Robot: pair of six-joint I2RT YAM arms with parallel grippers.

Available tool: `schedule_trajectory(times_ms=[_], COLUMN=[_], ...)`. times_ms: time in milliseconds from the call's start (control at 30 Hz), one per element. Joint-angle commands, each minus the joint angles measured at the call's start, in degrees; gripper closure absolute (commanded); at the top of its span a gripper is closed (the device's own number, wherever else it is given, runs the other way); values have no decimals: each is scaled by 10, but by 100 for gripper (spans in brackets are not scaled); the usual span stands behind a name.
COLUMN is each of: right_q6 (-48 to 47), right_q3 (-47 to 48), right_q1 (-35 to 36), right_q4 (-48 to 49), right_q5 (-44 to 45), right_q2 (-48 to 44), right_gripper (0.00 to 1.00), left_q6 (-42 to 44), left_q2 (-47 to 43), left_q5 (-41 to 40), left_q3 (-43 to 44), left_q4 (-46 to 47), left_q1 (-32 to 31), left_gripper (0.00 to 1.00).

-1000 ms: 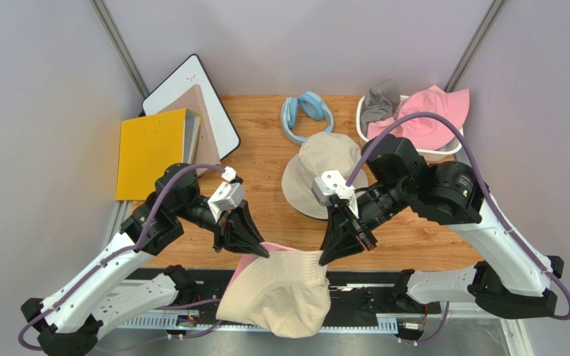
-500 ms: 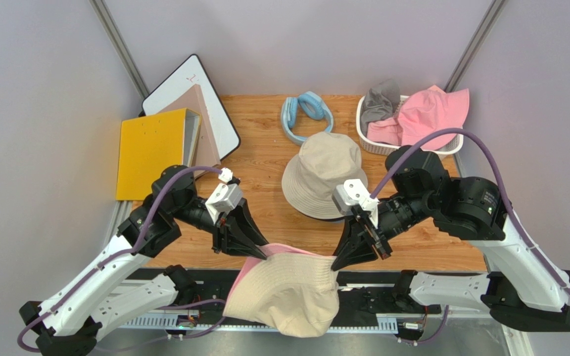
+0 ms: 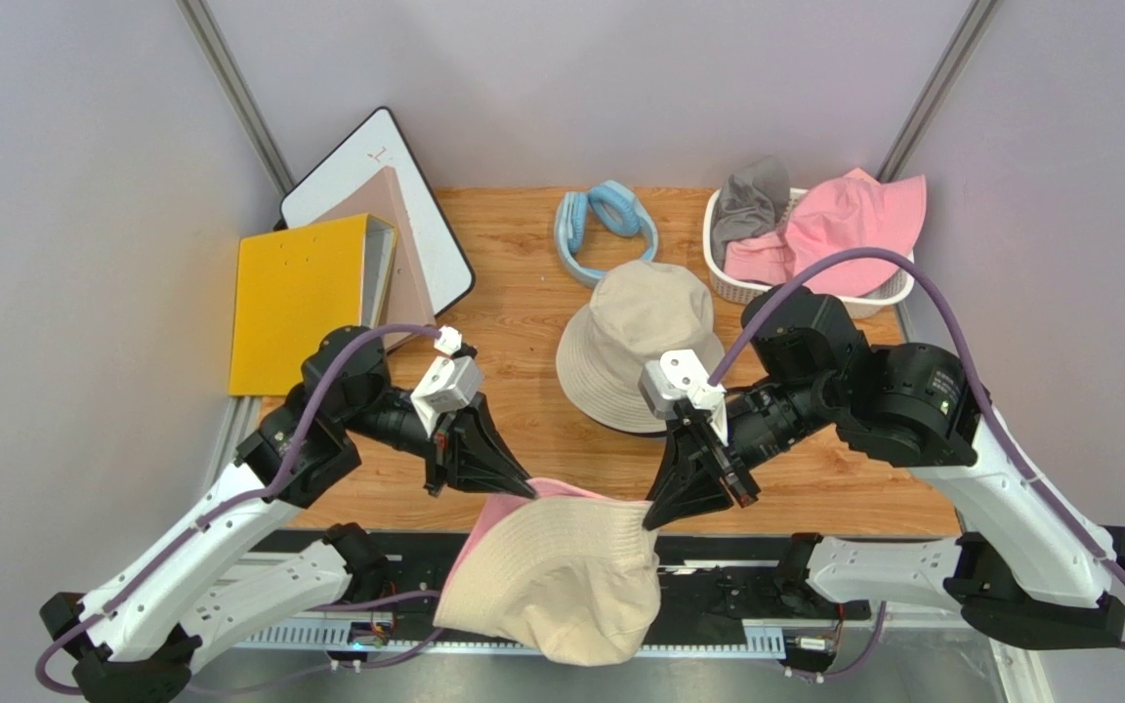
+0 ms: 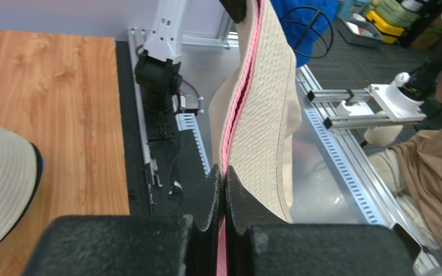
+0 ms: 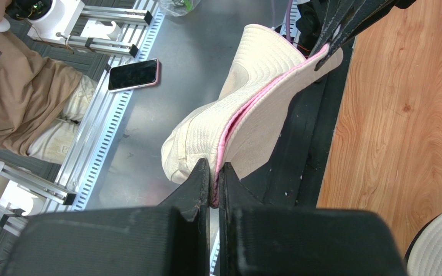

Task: Stack the hats
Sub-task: Stack the hat on the hat.

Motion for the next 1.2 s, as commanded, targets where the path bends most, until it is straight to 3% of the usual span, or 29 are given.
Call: schedule_trajectory(times_ms=[0, 33, 67, 100, 167, 233, 267, 367, 500, 633, 833, 1000, 1100, 1133, 1167], right_q6=[29, 40, 61, 74, 95, 126, 137, 190, 244, 297, 310, 274, 269, 266, 266], right_q3=[-12, -22, -27, -29, -37, -38, -38, -36, -44, -90, -171, -210, -222, -224, -224], right_q1=[1, 1, 1, 1, 1, 1, 1, 1, 2, 20, 37, 36, 35, 36, 36], right_q4=[52, 57, 63, 64, 59, 51, 49, 51, 96, 216, 369, 449, 478, 484, 486], right_q5=[53, 93, 118, 144, 228, 291, 309, 378, 401, 468, 595, 594, 587, 582, 574], right_q2=[-10, -20, -24, -30, -44, -51, -56, -50, -27, -20, -23, -16, 2, 5, 16], right_gripper=[98, 93, 78, 68, 41, 34, 7, 0, 0, 4, 5, 8, 23, 34, 38], left_q6=[42, 65, 70, 71, 75, 78, 80, 82, 85, 88, 110, 105, 102, 100, 100], left_q2=[-14, -15, -21, -24, -40, -59, -66, -85, -97, -92, -85, -80, -76, -77, -76], left_q5=[-131, -173, -222, -323, -412, -507, -527, -574, -557, -594, -625, -612, -605, -604, -604], left_q3=[16, 28, 33, 36, 46, 63, 69, 97, 130, 154, 178, 199, 206, 208, 209], left_q4=[-43, -65, -93, -101, -125, -141, -156, -183, -198, -220, -253, -262, -266, -266, -266], left_q1=[-2, -2, -2, -2, -2, -2, -2, -2, -2, -2, -2, -2, -2, -2, -2], left_gripper=[100, 100, 100, 100, 100, 100, 100, 100, 100, 100, 100, 100, 100, 100, 100])
